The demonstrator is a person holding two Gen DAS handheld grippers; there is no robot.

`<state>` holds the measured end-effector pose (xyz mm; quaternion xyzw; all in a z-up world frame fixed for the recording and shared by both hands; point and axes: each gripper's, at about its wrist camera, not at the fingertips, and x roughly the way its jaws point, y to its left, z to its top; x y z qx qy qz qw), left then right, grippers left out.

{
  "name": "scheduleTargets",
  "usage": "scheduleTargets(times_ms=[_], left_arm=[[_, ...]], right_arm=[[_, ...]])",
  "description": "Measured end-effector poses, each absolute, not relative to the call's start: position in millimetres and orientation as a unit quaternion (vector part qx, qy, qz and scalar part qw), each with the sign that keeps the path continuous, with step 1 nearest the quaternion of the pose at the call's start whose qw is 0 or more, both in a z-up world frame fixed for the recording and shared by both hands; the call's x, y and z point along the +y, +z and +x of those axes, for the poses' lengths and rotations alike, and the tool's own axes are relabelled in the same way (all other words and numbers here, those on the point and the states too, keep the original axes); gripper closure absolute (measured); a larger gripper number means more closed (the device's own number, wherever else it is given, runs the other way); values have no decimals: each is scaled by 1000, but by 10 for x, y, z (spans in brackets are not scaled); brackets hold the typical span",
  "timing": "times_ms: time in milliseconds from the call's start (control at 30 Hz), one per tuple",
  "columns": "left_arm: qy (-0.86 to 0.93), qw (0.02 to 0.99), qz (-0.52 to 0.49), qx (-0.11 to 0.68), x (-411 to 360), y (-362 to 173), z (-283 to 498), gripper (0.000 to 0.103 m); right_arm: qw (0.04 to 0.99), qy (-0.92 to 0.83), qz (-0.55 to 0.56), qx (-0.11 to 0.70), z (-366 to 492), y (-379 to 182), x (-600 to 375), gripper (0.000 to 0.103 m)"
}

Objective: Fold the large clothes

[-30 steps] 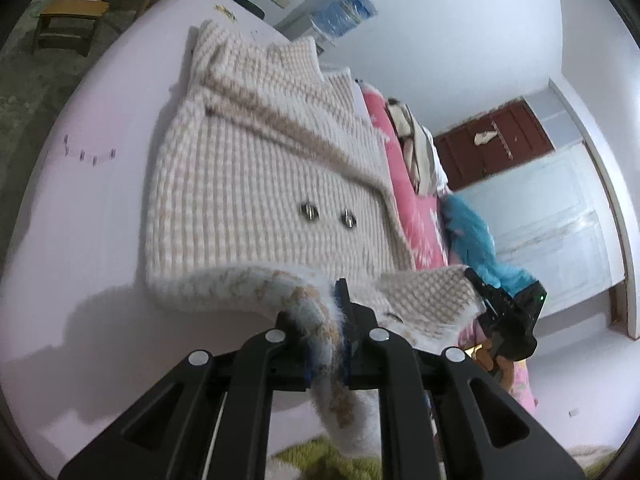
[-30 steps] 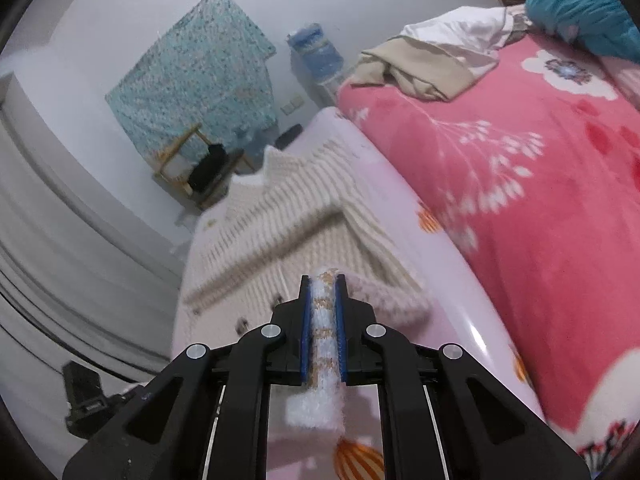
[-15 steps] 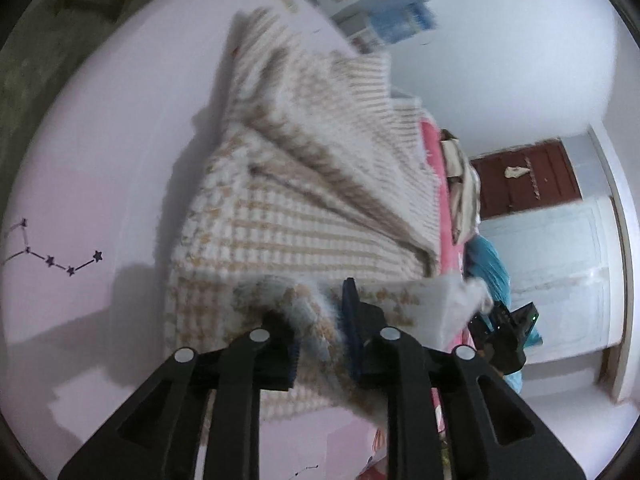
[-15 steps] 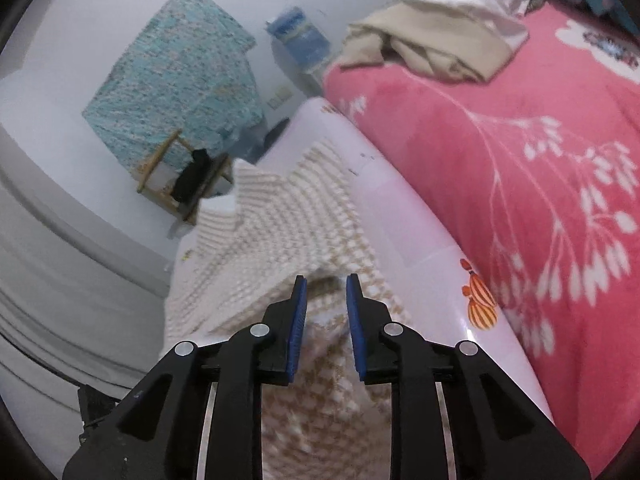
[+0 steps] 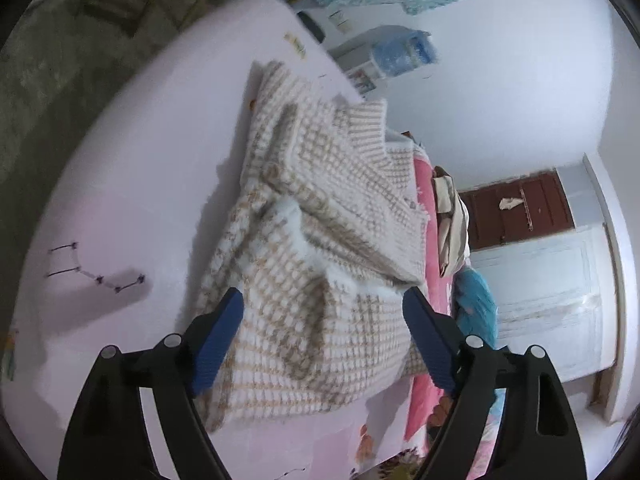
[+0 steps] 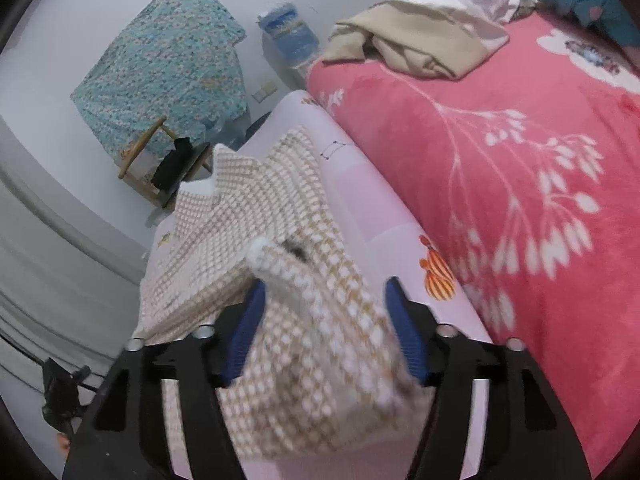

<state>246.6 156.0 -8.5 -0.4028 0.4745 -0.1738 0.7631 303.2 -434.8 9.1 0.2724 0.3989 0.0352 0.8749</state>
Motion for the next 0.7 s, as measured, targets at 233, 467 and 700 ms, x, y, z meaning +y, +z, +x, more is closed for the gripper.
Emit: scheduleTargets(times_ms=[233,467,700], left_arm=[[-229,777,-320,491,1118,-164,1808,23],[-209,737,-391,510,1000,-744,1649,24],[-181,728,-467,469,1177,-901,1684,25]], right_arm=[[870,52,274,407,2364,97,-4338,30],[830,57,333,443,2319,-296,-4355,30],[828,43,348,437,2471,-447,-4357,35]])
